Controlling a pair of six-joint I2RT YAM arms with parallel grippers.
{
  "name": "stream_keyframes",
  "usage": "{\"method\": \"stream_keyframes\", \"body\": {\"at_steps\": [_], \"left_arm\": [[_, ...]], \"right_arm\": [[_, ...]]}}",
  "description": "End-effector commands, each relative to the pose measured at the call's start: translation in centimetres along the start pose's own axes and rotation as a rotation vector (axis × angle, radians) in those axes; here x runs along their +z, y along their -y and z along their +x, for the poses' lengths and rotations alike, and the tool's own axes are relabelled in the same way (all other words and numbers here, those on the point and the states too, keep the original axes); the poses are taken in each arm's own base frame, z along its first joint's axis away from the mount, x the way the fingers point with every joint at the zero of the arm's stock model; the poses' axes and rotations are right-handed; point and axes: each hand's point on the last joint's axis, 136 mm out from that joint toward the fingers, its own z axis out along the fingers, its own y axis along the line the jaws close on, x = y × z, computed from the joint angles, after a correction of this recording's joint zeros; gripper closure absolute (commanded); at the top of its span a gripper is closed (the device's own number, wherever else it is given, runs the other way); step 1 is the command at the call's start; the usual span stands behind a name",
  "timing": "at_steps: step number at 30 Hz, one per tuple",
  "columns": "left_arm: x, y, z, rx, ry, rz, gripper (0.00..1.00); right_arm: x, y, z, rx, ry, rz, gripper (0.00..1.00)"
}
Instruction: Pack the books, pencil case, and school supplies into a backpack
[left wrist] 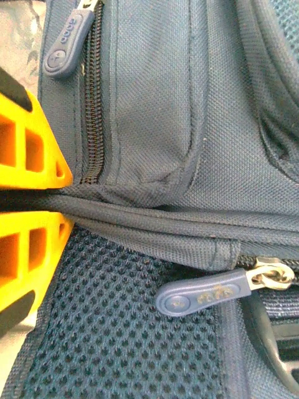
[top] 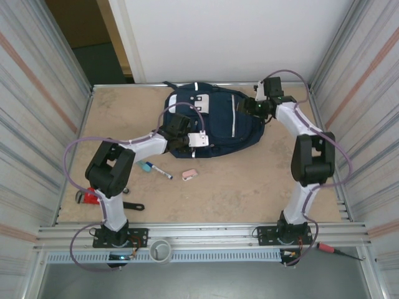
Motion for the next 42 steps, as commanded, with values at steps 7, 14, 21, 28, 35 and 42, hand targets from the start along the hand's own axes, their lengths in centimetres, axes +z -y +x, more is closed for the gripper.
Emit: {"method": "stream_keyframes", "body": {"at_steps": [7, 14, 21, 28, 35, 42], "left_arm": [[-4.4, 0.7, -3.1, -0.283, 0.181, 0.219, 1.00], [-6.0, -0.3, -4.3, -0.359, 0.282, 0.280, 1.00], [-6.4, -0.6, -4.6, -0.389, 0.322, 0.309, 1.00], [-6.3, -0.7, -4.5, -0.393, 0.319, 0.317, 1.00], [-6.1, -0.5, -4.2, -0.395, 0.306, 0.319, 1.00], [-5.7, -0.3, -3.6, -0.384, 0.279, 0.309, 1.00]], "right_arm": [[-6.0, -4.8, 6.7, -0.266, 0.167, 0.040, 0.39], [-4.3, -8.2, 12.5, -0.406, 0.258, 0.031, 0.41], [-0.9, -11.4, 15.4, -0.474, 0.312, 0.048, 0.53], [1.8, -12.0, 15.6, -0.466, 0.352, 0.156, 0.64], [3.2, -12.1, 14.8, -0.454, 0.399, 0.229, 0.65], [2.9, -11.8, 14.2, -0.439, 0.422, 0.291, 0.78]]}}
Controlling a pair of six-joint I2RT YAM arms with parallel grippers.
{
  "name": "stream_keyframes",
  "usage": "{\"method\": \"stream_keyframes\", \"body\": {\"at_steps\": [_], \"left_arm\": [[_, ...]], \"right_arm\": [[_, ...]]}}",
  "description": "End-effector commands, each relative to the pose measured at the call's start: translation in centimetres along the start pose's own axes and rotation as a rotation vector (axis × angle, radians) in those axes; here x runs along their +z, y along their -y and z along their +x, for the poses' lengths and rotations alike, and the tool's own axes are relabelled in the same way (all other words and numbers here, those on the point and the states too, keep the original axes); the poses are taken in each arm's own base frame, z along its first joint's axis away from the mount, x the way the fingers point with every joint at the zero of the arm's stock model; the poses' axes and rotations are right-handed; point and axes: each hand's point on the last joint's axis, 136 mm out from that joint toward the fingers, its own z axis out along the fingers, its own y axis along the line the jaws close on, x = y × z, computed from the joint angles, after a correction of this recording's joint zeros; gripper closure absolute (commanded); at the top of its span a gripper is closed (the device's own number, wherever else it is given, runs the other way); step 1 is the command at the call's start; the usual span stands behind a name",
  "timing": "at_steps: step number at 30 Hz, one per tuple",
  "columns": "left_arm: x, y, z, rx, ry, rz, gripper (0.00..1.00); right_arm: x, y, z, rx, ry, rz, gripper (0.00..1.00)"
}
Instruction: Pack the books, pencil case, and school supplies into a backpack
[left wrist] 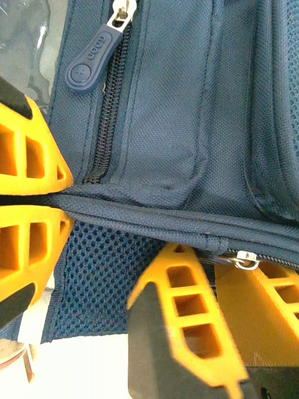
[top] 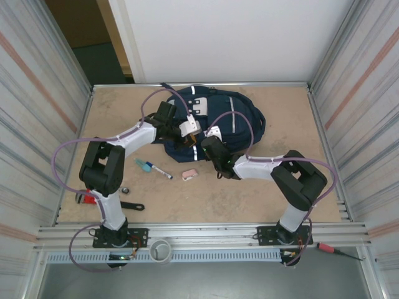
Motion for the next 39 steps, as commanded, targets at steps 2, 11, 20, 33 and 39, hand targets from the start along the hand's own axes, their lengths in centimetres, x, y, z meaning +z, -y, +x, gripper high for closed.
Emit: {"method": "stream_keyframes", "body": {"at_steps": [2, 11, 20, 33, 39], "left_arm": [[-1.0, 0.7, -1.5, 0.004, 0.041, 0.034, 1.00], [0.4, 0.3, 0.2, 0.018, -0.038, 0.016, 1.00], [0.7, 0.1, 0.8, 0.021, -0.065, 0.006, 1.00], [0.7, -0.2, 1.1, 0.028, -0.077, -0.015, 1.00], [0.6, -0.2, 1.3, 0.033, -0.083, -0.021, 1.00]], "right_arm": [[-0.6, 0.7, -1.7, 0.043, 0.043, 0.061, 0.81], [-2.0, 1.7, -1.3, 0.046, 0.018, 0.067, 0.93], [-2.1, 3.8, 0.0, 0.094, -0.067, 0.011, 1.00], [-2.3, 5.1, 1.8, 0.189, -0.163, -0.253, 1.00], [-2.6, 7.9, 2.6, 0.239, -0.184, -0.237, 1.00]]}}
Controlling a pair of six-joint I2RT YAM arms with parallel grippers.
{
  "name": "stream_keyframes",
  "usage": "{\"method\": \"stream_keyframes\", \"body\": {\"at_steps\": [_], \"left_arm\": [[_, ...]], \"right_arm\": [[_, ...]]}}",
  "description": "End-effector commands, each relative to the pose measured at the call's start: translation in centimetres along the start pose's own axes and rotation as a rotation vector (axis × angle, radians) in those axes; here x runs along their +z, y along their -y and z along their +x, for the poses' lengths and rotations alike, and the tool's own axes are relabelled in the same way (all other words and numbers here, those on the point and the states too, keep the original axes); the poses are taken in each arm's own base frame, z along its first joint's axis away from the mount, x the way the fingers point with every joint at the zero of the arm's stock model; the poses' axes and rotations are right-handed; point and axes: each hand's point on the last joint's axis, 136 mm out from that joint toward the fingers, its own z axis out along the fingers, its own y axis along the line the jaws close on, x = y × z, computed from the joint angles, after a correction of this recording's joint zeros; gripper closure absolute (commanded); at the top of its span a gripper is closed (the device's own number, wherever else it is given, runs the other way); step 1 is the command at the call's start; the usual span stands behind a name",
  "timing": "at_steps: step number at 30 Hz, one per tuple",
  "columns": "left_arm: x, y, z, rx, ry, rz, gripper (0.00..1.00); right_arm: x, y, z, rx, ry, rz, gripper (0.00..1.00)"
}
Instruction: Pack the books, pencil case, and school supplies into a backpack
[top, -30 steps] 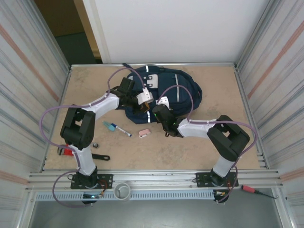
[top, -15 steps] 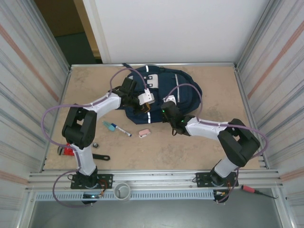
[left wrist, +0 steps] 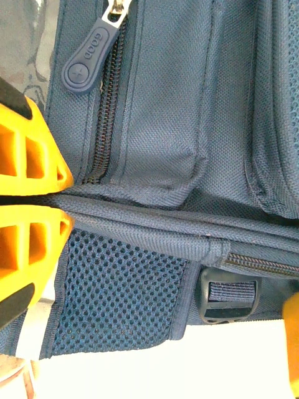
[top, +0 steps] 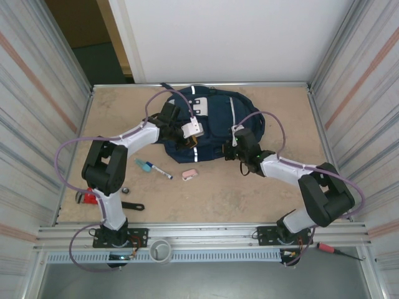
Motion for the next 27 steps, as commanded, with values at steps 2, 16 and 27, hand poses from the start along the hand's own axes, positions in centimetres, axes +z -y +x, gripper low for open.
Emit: {"method": "stream_keyframes", "body": {"at_steps": [2, 16, 27], "left_arm": [[-0.4, -0.1, 0.9, -0.001, -0.027, -0.004, 1.00], [-3.8, -1.9, -1.1, 0.055, 0.036, -0.185, 0.74], [-1.5, 3.0, -5.9, 0.449, 0.070, -0.269, 0.38]], "right_arm": [[-1.4, 2.6, 0.3, 0.041, -0.014, 0.023, 1.00], [-2.1, -0.4, -0.9, 0.062, -0.011, -0.185, 1.00], [-3.8, -4.5, -3.3, 0.054, 0.036, -0.331, 1.00]]}}
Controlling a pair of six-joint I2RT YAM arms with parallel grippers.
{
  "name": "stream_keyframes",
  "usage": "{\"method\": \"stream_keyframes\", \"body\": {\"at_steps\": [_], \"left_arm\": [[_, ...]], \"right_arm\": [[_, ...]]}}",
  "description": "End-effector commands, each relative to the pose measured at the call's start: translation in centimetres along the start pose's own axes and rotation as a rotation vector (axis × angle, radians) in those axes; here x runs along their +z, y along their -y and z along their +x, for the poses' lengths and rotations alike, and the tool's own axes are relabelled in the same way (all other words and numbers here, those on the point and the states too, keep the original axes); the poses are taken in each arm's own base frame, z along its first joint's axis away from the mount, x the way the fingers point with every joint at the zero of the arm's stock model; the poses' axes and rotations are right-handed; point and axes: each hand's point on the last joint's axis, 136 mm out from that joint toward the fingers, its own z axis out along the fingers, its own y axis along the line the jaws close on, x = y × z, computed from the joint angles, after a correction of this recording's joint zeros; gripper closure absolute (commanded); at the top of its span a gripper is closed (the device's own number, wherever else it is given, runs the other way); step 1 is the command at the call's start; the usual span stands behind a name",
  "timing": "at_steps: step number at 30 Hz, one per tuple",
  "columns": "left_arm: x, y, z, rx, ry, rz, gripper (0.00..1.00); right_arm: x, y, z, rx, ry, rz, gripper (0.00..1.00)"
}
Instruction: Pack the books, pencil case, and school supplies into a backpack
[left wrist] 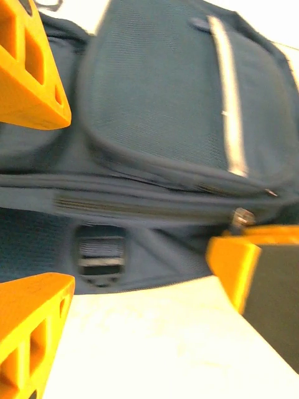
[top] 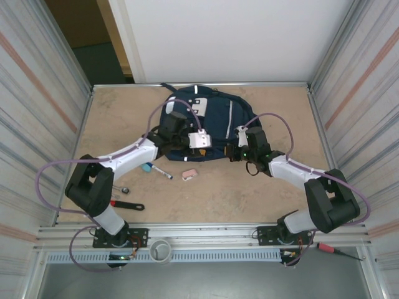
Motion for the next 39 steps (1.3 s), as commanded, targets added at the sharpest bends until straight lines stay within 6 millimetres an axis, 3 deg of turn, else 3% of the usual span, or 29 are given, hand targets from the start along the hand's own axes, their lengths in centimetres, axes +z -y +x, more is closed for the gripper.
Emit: {"method": "stream_keyframes", "body": {"at_steps": [1, 9, 15, 20, 25, 29, 33, 36, 39], "left_arm": [[1.2, -1.5, 0.1, 0.081, -0.033, -0.069, 0.38], [3.4, -1.4, 1.1, 0.135, -0.078, -0.086, 0.47], [3.7, -2.2, 2.4, 0.164, -0.113, -0.135, 0.75], [2.3, -2.4, 2.3, 0.134, -0.066, -0.132, 1.00], [0.0, -3.3, 2.4, 0.069, 0.015, -0.140, 1.00], [-1.2, -4.9, 3.8, 0.030, 0.014, -0.186, 1.00], [-1.6, -5.9, 5.0, 0.000, 0.009, -0.213, 0.99], [-1.7, -5.3, 4.2, -0.018, 0.022, -0.182, 0.77], [-1.9, -3.5, 2.1, 0.015, 0.052, -0.146, 0.56]], "right_arm": [[-1.8, -4.0, -3.8, -0.027, 0.101, -0.129, 1.00], [-2.7, -5.3, -3.7, 0.000, 0.121, -0.186, 1.00], [-2.6, -4.7, -2.8, -0.006, 0.092, -0.164, 1.00], [-2.4, -0.9, -1.5, -0.029, 0.036, 0.035, 1.00], [-3.2, 4.4, -0.7, -0.011, -0.015, 0.284, 1.00], [-4.0, 6.2, -1.3, 0.012, 0.001, 0.356, 1.00], [-3.2, 3.1, -1.9, -0.048, 0.023, 0.246, 1.00], [-2.5, 0.6, -2.1, -0.090, 0.028, 0.164, 1.00], [-2.3, -1.2, -2.6, -0.078, 0.046, 0.075, 1.00]]}}
